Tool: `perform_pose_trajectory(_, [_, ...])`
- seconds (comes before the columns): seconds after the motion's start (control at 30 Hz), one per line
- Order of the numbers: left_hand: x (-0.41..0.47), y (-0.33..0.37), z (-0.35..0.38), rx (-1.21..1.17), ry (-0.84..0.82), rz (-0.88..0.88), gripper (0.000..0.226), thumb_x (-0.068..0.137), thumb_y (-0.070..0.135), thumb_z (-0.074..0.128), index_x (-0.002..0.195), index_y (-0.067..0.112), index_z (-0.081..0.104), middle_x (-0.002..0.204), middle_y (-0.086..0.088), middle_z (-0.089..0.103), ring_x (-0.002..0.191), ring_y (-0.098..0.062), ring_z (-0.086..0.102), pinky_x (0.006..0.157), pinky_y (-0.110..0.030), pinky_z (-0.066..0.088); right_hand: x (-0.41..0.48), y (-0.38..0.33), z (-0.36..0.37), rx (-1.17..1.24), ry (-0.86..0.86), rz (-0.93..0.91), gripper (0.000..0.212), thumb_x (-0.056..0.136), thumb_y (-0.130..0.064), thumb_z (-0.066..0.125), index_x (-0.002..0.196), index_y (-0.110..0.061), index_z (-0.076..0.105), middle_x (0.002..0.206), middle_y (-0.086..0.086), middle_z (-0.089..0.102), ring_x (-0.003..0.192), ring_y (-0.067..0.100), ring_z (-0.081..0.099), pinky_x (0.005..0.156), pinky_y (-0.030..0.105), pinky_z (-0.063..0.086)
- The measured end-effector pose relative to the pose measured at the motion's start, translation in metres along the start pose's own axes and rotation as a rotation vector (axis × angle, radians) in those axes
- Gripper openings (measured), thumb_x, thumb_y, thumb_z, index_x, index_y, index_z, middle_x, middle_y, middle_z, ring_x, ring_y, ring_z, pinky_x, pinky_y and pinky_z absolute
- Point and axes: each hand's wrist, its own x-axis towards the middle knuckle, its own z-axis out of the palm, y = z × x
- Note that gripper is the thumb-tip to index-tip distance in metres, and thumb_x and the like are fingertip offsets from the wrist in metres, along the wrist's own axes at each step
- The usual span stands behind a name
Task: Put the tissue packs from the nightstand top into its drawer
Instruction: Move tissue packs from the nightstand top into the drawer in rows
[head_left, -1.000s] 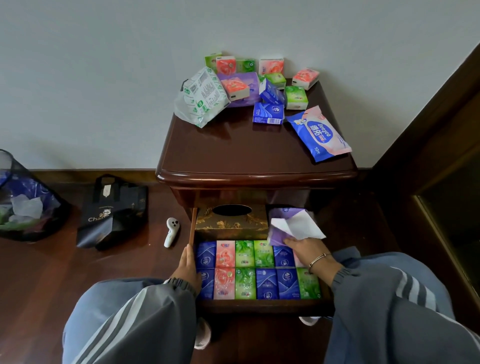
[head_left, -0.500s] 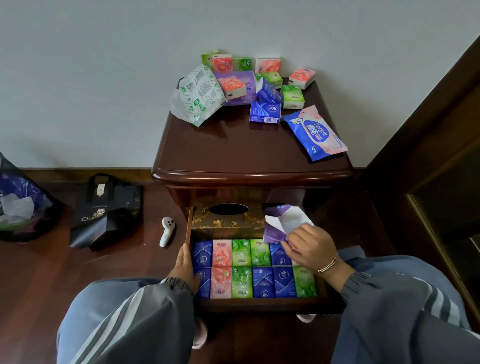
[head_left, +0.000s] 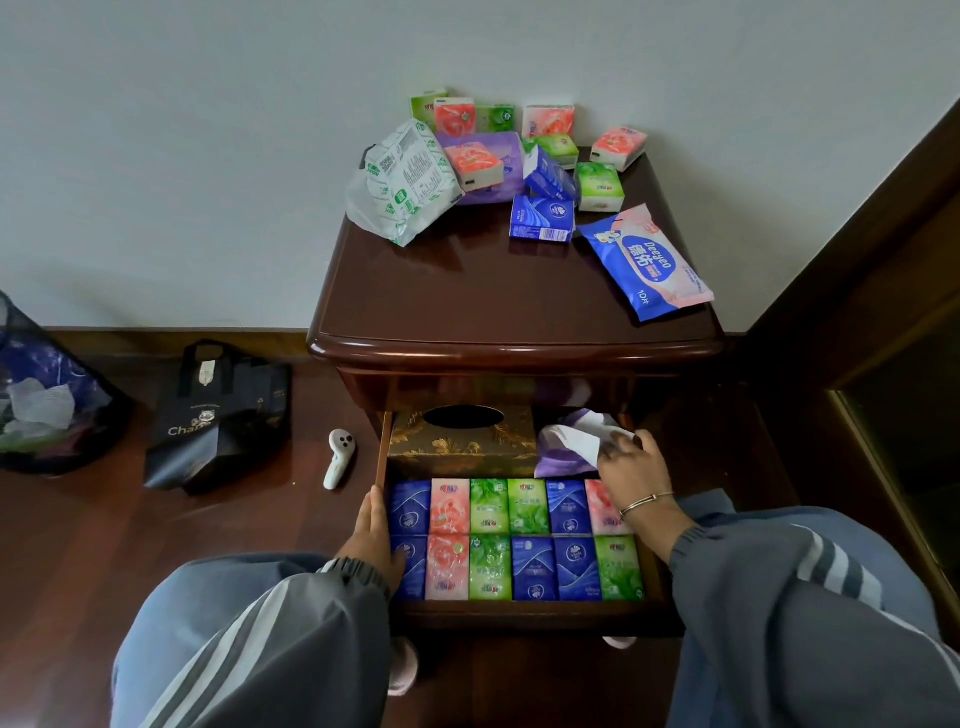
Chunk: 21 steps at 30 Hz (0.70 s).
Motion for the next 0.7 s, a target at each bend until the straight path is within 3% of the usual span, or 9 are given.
perform_pose_trajectory(0.07, [-0.001, 0.002, 0.001, 0.004, 0.008, -0.004, 0.092, 0.093, 0.027, 0.052, 0.15, 0.015, -0.019, 0.162, 0.002, -0.006, 0.102, -0.016, 0.061, 0.074, -0.02, 0.045, 0.007, 0.002, 0.01, 0.063, -0.093, 0.054, 0.029, 0.091, -0.015, 0.043, 0.113, -0.008, 0.061, 0.116, 0.006, 0.062, 0.128, 0.019, 0.045, 0.104, 0.039, 0.023])
perform_pose_trajectory(0.1, [-0.001, 0.003, 0.001, 0.008, 0.014, -0.003, 0.092, 0.094, 0.027, 0.052, 0.15, 0.015, -0.019, 0.162, 0.001, -0.006, 0.102, -0.017, 0.061, 0.075, -0.02, 0.046, 0.009, 0.002, 0.014, 0.086, -0.107, 0.055, 0.034, 0.094, -0.012, 0.033, 0.121, -0.008, 0.054, 0.124, 0.006, 0.058, 0.134, 0.019, 0.036, 0.107, 0.04, 0.018])
perform_pose_trajectory(0.27, [-0.002, 0.003, 0.003, 0.022, 0.021, 0.0, 0.092, 0.094, 0.027, 0.052, 0.15, 0.012, -0.02, 0.162, 0.001, -0.007, 0.108, -0.019, 0.061, 0.08, -0.022, 0.046, 0.01, -0.007, 0.022, -0.008, -0.285, -0.113, 0.042, 0.096, -0.012, 0.027, 0.133, -0.008, 0.046, 0.135, 0.007, 0.05, 0.142, 0.02, 0.022, 0.115, 0.053, -0.008])
perform_pose_trajectory(0.37, [-0.001, 0.004, 0.002, 0.031, 0.006, 0.003, 0.093, 0.093, 0.028, 0.053, 0.149, 0.012, -0.02, 0.162, 0.001, -0.007, 0.107, -0.018, 0.06, 0.083, -0.023, 0.048, 0.003, -0.006, 0.017, -0.004, -0.32, -0.138, 0.051, 0.096, -0.02, 0.035, 0.145, -0.01, 0.027, 0.154, 0.006, 0.025, 0.147, 0.019, 0.001, 0.108, 0.061, -0.016])
perform_pose_trajectory(0.47, [-0.002, 0.004, 0.001, 0.018, -0.011, 0.013, 0.093, 0.093, 0.029, 0.052, 0.15, 0.012, -0.02, 0.162, 0.001, -0.008, 0.117, -0.02, 0.056, 0.091, -0.026, 0.047, -0.007, -0.01, 0.008, 0.094, -0.198, -0.077, 0.057, 0.096, -0.022, 0.036, 0.149, -0.013, 0.017, 0.158, 0.003, 0.016, 0.147, 0.016, 0.0, 0.113, 0.057, -0.008])
perform_pose_trajectory(0.53, [-0.004, 0.007, 0.002, 0.086, 0.011, -0.021, 0.091, 0.094, 0.034, 0.051, 0.151, 0.013, -0.016, 0.162, 0.0, -0.007, 0.134, -0.023, 0.041, 0.104, -0.032, 0.041, -0.015, -0.014, 0.0, 0.202, -0.049, -0.005, 0.051, 0.094, -0.023, 0.038, 0.144, -0.015, 0.032, 0.15, 0.002, 0.036, 0.142, 0.017, 0.024, 0.116, 0.044, 0.013])
perform_pose_trajectory(0.6, [-0.007, 0.013, 0.002, 0.267, 0.1, -0.036, 0.085, 0.095, 0.041, 0.046, 0.152, 0.014, -0.01, 0.162, -0.001, -0.006, 0.146, -0.025, 0.017, 0.116, -0.038, 0.026, -0.026, -0.019, -0.004, 0.287, 0.078, -0.002, 0.038, 0.09, -0.02, 0.044, 0.127, -0.016, 0.052, 0.127, 0.003, 0.06, 0.12, 0.021, 0.052, 0.101, 0.035, 0.035])
perform_pose_trajectory(0.7, [-0.005, 0.028, 0.007, 0.377, 0.189, 0.122, 0.071, 0.098, 0.037, 0.038, 0.154, 0.017, -0.002, 0.163, -0.002, -0.006, 0.149, -0.023, 0.001, 0.119, -0.041, 0.011, -0.037, -0.028, -0.001, 0.382, 0.033, -0.034, 0.03, 0.091, -0.02, 0.041, 0.116, -0.015, 0.058, 0.112, 0.003, 0.066, 0.102, 0.022, 0.059, 0.087, 0.033, 0.044])
